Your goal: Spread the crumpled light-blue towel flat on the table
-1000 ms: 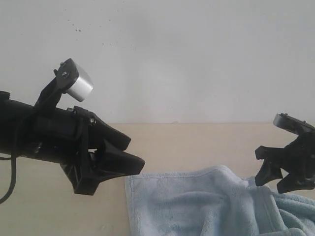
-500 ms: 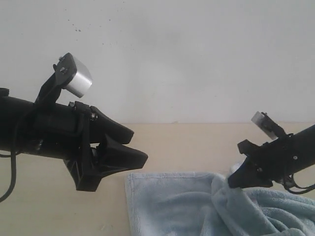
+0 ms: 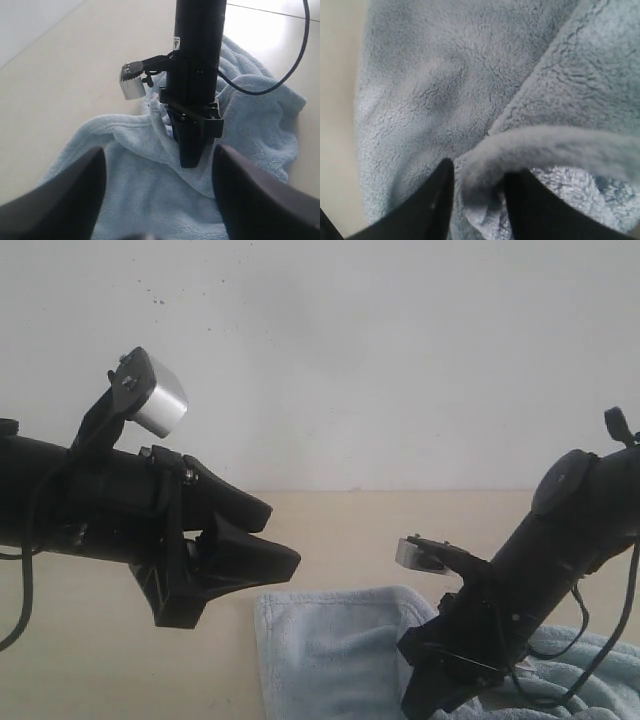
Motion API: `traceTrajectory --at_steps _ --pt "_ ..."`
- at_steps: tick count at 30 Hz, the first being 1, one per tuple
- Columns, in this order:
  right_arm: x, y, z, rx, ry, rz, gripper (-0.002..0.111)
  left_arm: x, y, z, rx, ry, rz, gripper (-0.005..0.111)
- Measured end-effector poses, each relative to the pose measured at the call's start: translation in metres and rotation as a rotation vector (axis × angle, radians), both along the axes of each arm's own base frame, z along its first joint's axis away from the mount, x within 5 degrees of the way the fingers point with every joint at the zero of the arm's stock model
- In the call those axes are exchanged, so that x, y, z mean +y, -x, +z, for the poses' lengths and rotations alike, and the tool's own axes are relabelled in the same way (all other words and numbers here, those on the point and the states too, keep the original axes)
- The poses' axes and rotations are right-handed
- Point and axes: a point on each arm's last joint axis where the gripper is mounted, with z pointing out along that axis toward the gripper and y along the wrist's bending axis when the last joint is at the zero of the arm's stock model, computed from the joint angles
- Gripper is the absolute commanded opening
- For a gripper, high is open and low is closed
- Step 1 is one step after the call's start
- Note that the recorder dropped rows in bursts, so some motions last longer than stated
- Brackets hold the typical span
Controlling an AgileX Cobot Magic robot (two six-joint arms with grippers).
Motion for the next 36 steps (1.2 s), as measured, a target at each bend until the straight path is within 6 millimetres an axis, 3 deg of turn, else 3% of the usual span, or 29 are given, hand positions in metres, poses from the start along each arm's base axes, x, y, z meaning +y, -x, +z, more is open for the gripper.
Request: traceTrajectory --at_steps 7,11,14,18,22,25,28,31,36 --pt "0.000 0.000 0.002 0.000 0.019 -0.030 0.050 0.000 -0.001 0.000 -0.003 0.002 0.015 0.059" --pt "-0.004 -0.011 0.024 -0.086 0.078 -0.016 0.050 -0.009 0.003 -0.003 0.058 0.065 -0.057 0.059" --pt "-0.012 -0.025 0.053 -0.192 0.188 -0.045 0.050 -0.023 0.006 -0.011 0.058 0.072 -0.110 0.058" --pt "-0.037 -0.037 0.082 -0.344 0.458 -0.124 0.050 -0.042 0.011 -0.023 -0.024 0.014 -0.178 0.058" --pt "-0.059 -0.043 0.089 -0.410 0.691 -0.250 0.050 -0.057 0.018 -0.036 -0.134 -0.069 -0.290 0.058" --pt "-0.064 -0.046 0.088 -0.424 0.746 -0.282 0.050 -0.068 0.024 -0.047 -0.147 -0.112 -0.344 0.057" --pt "-0.064 -0.049 0.083 -0.430 0.751 -0.298 0.050 -0.080 0.023 -0.056 -0.021 -0.083 -0.212 0.049" --pt "-0.064 -0.053 0.079 -0.440 0.759 -0.324 0.050 -0.087 0.016 -0.062 0.106 -0.069 0.071 0.044" --pt "-0.064 -0.058 0.077 -0.473 0.759 -0.371 0.050 -0.099 -0.005 -0.058 0.043 -0.109 0.298 0.056"
